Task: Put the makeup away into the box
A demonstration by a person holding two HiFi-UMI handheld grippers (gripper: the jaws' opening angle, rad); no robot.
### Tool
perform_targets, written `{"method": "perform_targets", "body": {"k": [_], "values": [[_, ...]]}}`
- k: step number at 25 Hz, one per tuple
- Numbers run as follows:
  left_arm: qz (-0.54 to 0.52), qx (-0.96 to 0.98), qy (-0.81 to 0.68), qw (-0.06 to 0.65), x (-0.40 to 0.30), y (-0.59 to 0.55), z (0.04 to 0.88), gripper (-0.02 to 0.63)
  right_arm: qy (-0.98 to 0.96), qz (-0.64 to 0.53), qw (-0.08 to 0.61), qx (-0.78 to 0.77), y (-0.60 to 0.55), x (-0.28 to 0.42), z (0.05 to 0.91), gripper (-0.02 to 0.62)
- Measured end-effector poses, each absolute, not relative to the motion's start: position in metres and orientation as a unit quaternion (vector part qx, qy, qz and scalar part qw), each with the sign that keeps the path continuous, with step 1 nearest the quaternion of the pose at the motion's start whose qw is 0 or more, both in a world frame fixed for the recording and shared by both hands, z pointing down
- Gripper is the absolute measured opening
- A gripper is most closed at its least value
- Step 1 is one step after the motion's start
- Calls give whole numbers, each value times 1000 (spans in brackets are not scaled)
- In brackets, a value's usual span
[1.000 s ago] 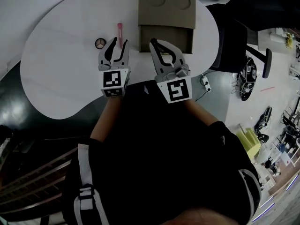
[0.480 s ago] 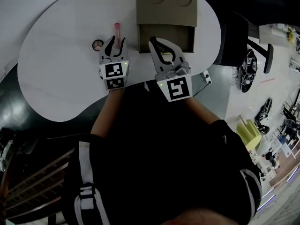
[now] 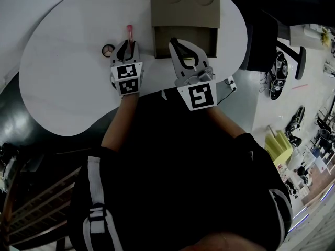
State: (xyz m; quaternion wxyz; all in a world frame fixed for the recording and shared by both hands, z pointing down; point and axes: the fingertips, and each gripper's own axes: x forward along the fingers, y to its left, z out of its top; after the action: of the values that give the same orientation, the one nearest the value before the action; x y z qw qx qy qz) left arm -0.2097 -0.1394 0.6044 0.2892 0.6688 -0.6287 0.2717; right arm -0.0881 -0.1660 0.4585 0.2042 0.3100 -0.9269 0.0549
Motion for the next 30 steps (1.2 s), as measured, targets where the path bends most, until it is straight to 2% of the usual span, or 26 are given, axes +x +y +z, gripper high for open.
{"method": "perform_targets", "body": {"k": [5,11,30], "values": [[288,670,-622,286,-205,-141,606,51,-925,53,205,316,-169,-79,457,23],[277,672,-623,289,-203,-137,601,49,-925,50,197,322,-164,-77,453,23],[190,724,-632,200,-165,-159,502,49,-910,34,170,376,-161,-42,425,23]]}}
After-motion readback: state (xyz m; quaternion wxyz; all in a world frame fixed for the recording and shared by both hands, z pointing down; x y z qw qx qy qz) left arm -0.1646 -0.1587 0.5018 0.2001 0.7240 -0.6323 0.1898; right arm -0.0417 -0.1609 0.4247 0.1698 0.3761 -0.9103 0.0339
